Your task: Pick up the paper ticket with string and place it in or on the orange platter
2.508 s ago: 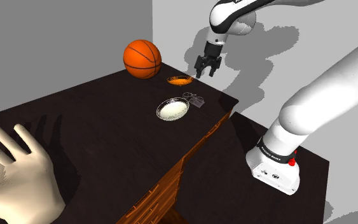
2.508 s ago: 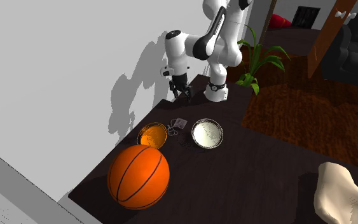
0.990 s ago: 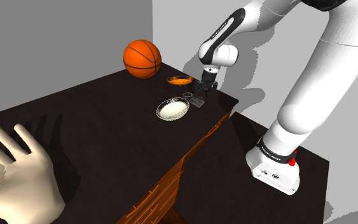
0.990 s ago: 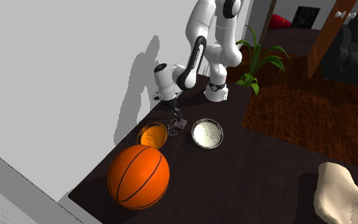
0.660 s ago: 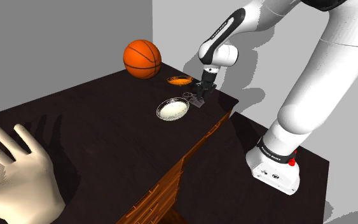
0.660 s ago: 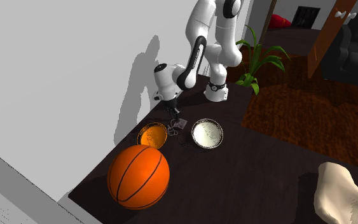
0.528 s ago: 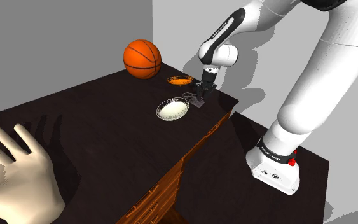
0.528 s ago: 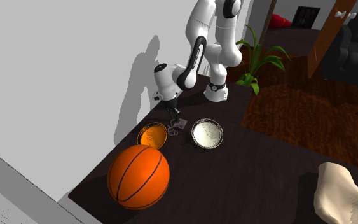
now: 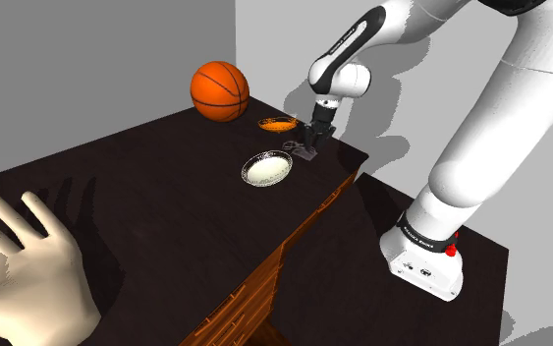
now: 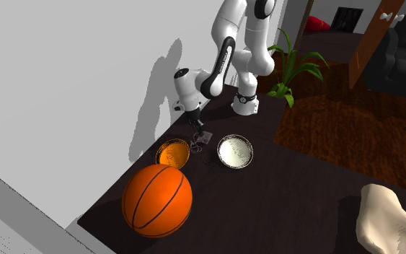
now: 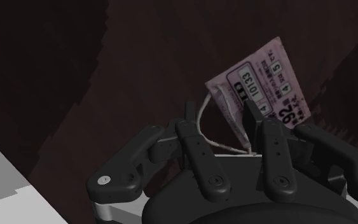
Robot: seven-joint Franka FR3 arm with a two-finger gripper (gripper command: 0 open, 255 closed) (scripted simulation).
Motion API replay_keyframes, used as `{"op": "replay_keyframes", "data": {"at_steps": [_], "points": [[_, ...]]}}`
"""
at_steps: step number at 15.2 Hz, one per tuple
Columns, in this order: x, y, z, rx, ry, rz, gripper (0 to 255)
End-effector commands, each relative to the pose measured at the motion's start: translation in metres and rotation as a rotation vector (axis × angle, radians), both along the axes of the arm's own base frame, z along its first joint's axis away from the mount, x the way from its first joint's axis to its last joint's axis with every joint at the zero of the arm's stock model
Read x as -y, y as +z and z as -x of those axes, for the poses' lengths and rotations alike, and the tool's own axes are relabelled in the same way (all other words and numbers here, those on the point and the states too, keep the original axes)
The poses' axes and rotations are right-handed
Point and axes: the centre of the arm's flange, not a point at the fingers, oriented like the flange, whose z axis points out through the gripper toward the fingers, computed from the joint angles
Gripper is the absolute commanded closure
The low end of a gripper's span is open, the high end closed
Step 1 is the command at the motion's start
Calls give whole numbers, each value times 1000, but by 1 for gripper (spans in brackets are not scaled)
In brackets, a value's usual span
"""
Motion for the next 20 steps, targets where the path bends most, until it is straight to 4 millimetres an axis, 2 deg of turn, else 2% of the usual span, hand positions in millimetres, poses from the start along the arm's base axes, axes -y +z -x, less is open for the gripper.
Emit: {"op": "replay_keyframes", "data": {"at_steps": [1, 19, 20], "points": [[-1, 9, 0, 0, 0, 0, 255], [-1, 104, 0, 0, 0, 0, 255], [-1, 104, 0, 0, 0, 0, 255]]}}
